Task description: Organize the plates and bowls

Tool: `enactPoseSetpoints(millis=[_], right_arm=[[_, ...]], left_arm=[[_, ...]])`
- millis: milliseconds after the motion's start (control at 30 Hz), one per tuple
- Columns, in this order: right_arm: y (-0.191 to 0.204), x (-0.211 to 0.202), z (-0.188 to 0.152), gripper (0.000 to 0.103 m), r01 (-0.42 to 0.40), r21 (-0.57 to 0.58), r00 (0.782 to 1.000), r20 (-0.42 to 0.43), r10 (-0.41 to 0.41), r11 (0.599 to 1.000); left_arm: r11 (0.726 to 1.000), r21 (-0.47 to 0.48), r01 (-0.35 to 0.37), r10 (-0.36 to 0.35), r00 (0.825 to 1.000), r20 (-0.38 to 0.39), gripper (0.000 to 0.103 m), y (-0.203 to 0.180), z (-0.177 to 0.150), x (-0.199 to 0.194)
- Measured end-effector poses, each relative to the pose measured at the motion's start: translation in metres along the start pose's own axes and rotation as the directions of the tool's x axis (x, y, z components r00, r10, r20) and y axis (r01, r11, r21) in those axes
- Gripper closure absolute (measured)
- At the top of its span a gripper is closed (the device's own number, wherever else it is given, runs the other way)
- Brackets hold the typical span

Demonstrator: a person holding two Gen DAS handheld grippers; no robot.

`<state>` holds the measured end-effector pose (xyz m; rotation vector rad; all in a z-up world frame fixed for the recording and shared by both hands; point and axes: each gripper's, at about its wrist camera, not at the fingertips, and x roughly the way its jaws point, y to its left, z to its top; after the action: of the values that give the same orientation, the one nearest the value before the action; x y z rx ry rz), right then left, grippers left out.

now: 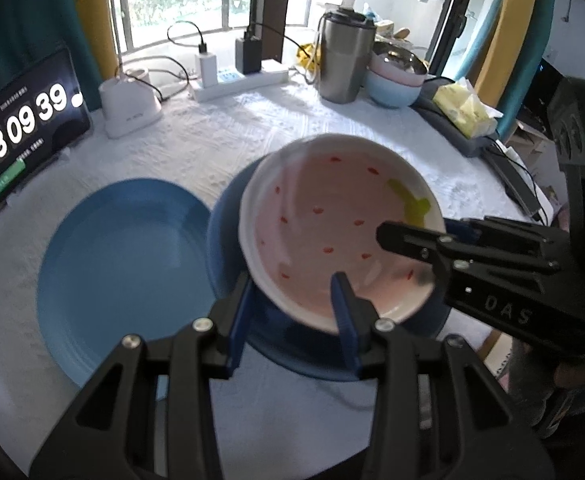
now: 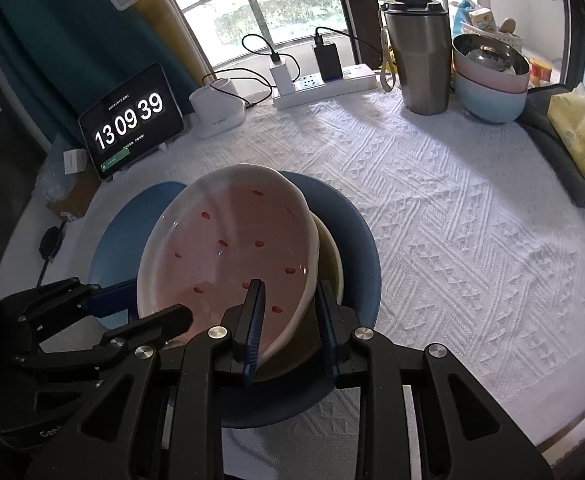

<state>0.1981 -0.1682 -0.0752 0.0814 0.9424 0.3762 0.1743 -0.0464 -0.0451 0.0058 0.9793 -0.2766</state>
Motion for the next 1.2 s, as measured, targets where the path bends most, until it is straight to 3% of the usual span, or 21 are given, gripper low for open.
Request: enactPoseSetpoints(millis=[433, 833, 1200], right_arm=[[0.004, -0.002, 0.000, 0.075, 0.036, -0.025, 0.999, 0.000, -0.036, 0.999], [0.010, -0.016, 0.001, 0.070, 0.120, -0.078, 0.991, 0.062, -0.115, 0.990], [-0.002, -0.013, 0.001, 0.070, 0.063, -0.050, 0.997, 0.047, -0.061, 0.997]], left_arm=[[1.000, 0.011, -0.017, 0.017, 1.000, 0.014, 0.061, 0.002, 0.000, 0.001], [1.000, 0.016, -0.003, 0.002, 1.000, 0.028, 0.061, 0.005, -0.003, -0.001], [1.000, -0.018, -0.003, 0.004, 0.998, 0.064, 0.061, 0.012, -0.002, -0.014]])
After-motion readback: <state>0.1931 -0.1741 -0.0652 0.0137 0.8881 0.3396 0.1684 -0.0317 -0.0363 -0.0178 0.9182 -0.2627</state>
